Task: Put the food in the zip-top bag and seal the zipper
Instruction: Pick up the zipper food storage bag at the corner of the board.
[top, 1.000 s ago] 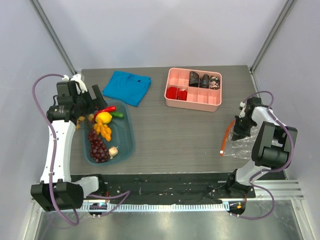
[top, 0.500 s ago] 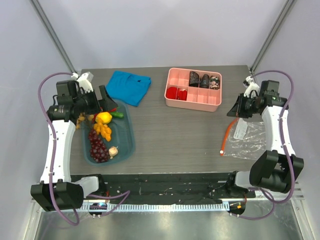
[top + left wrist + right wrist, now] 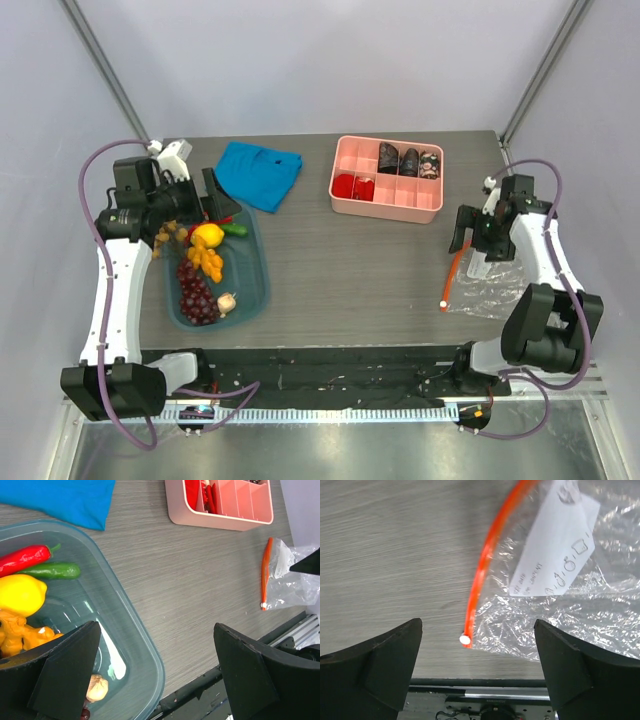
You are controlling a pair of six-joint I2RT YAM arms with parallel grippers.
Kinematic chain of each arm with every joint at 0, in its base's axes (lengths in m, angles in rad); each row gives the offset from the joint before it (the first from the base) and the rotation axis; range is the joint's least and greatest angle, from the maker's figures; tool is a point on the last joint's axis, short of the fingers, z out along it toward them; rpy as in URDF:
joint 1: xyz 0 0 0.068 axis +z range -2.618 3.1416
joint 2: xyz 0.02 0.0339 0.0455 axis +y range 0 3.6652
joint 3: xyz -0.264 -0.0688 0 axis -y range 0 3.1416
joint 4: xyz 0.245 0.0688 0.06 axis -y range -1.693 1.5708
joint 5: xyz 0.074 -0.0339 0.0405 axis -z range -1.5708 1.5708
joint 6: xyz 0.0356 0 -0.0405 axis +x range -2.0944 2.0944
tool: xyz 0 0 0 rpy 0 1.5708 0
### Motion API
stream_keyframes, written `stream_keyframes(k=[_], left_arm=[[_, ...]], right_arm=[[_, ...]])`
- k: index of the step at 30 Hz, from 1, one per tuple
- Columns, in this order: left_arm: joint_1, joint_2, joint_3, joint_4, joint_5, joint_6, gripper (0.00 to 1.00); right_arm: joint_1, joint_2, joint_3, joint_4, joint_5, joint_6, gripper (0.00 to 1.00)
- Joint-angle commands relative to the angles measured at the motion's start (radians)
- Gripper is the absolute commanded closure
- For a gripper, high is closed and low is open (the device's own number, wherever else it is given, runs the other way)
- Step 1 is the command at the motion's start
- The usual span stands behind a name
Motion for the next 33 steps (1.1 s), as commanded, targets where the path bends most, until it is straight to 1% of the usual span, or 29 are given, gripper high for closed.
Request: stream_keyframes(k=[1,4,5,7,10,13,14,15,16,18,19,20,21,22,23,24,26,27,28,29,30,31,33], left_arm=[[-0.006,-0.031,0.001,0.041,-0.024,0.015,0.0],[-0.004,-0.046,-0.021,0.04,-0.058,0.027,0.0],[-0.004,-0.048,-0.027,0.04,-0.066,0.03,0.0],[-0.004,-0.046,-0.036,0.037,-0.084,0.035,0.0],[-0.004,-0.037,-0.035,0.025,-0.104,0.042,0.0],[-0.004,-0.025,-0.026,0.012,-0.109,0.052,0.0],[-0.004,-0.025,-0.024,0.012,-0.107,0.053,0.0],[-0.004,-0.023,-0.024,0.014,-0.113,0.053,0.0],[-0.006,-0.022,-0.024,0.017,-0.112,0.053,0.0],[-0.006,-0.019,-0.023,0.017,-0.112,0.052,0.0],[-0.004,-0.02,-0.023,0.017,-0.11,0.052,0.0],[-0.004,-0.016,-0.021,0.017,-0.11,0.049,0.0],[-0.004,-0.015,-0.021,0.015,-0.104,0.047,0.0],[-0.004,-0.014,-0.019,0.014,-0.098,0.046,0.0],[-0.004,-0.015,-0.018,0.015,-0.087,0.042,0.0],[-0.006,-0.017,-0.012,0.015,-0.079,0.041,0.0],[-0.006,-0.019,0.005,0.015,-0.05,0.042,0.0],[-0.01,-0.017,0.011,0.014,-0.02,0.045,0.0],[-0.012,-0.012,0.019,0.015,-0.012,0.032,0.0],[-0.013,-0.009,0.028,0.018,0.009,0.023,0.0],[-0.012,-0.008,0.025,0.053,0.06,0.012,0.0],[-0.012,-0.011,0.016,0.082,0.091,-0.029,0.0],[-0.012,-0.012,-0.016,0.142,0.179,-0.086,0.0]], right_arm=[[0.026,0.032,-0.049,0.144,0.161,0.12,0.0],[0.06,0.081,-0.075,0.204,0.191,0.166,0.02],[0.068,0.091,-0.088,0.22,0.238,0.174,0.03],[0.097,0.131,-0.101,0.259,0.271,0.192,0.05],[0.118,0.2,-0.113,0.292,0.318,0.217,0.1],[0.126,0.255,-0.116,0.304,0.343,0.227,0.18],[0.124,0.265,-0.119,0.307,0.34,0.227,0.27],[0.126,0.274,-0.119,0.309,0.332,0.223,0.33],[0.124,0.283,-0.121,0.309,0.321,0.223,0.48],[0.126,0.291,-0.121,0.303,0.263,0.22,0.66],[0.124,0.292,-0.118,0.295,0.243,0.221,0.87],[0.124,0.288,-0.104,0.286,0.225,0.215,0.99],[0.124,0.28,-0.096,0.272,0.209,0.208,0.99],[0.123,0.265,-0.089,0.246,0.158,0.204,0.99],[0.12,0.219,-0.075,0.234,0.124,0.197,0.99],[0.115,0.188,-0.069,0.212,0.025,0.182,0.99],[0.115,0.123,-0.05,0.192,-0.098,0.162,0.99],[0.115,0.045,-0.046,0.183,-0.172,0.145,0.99],[0.115,0.008,-0.041,0.183,-0.299,0.135,0.99],[0.115,-0.034,-0.038,0.188,-0.355,0.137,0.99],[0.117,-0.098,-0.035,0.21,-0.401,0.145,0.99],[0.124,-0.131,-0.035,0.226,-0.465,0.176,0.99],[0.137,-0.198,-0.036,0.293,-0.496,0.223,0.99]])
